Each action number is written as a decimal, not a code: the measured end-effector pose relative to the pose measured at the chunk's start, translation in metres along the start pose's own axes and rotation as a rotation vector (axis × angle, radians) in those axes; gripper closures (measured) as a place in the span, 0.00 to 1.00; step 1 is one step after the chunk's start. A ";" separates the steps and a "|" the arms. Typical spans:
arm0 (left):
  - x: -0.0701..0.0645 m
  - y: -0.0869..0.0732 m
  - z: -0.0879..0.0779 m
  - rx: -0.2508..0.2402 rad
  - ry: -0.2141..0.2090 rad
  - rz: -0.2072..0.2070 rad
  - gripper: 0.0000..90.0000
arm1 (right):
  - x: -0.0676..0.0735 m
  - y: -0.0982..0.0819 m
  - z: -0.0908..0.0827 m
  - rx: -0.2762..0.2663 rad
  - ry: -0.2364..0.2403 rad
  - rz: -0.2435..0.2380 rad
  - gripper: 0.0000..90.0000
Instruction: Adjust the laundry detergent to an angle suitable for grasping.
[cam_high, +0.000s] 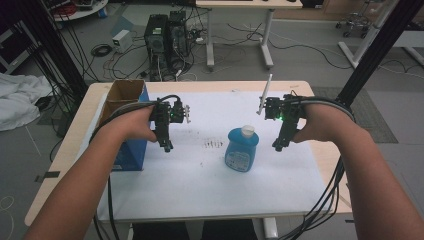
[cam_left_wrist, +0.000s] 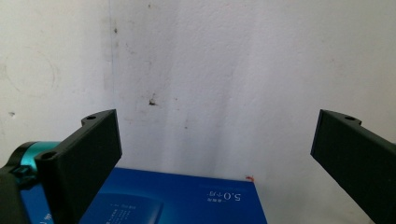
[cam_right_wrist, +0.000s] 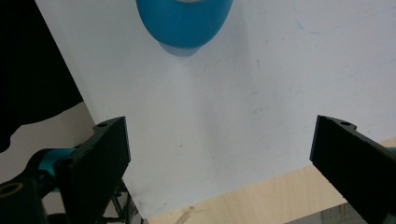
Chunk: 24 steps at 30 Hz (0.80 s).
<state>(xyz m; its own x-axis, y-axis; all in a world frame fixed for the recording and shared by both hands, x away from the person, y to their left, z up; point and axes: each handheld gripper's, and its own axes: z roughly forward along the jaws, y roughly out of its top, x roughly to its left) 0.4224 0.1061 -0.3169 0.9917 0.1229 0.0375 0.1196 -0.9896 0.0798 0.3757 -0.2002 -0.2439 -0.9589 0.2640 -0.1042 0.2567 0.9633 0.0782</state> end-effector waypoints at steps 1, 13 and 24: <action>0.000 0.000 0.000 -0.001 0.003 0.000 0.02 | 0.000 0.000 0.000 0.003 0.000 -0.004 0.04; -0.003 0.004 -0.001 0.003 0.008 0.003 0.02 | 0.000 -0.002 0.002 0.008 -0.001 -0.009 0.04; -0.002 0.002 -0.003 0.000 0.004 -0.007 0.02 | -0.002 -0.004 0.002 0.001 0.006 -0.005 0.04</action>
<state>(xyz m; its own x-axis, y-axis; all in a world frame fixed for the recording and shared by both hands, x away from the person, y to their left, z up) 0.4207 0.1045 -0.3141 0.9907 0.1300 0.0414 0.1264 -0.9888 0.0799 0.3767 -0.2041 -0.2459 -0.9608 0.2590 -0.0989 0.2522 0.9647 0.0765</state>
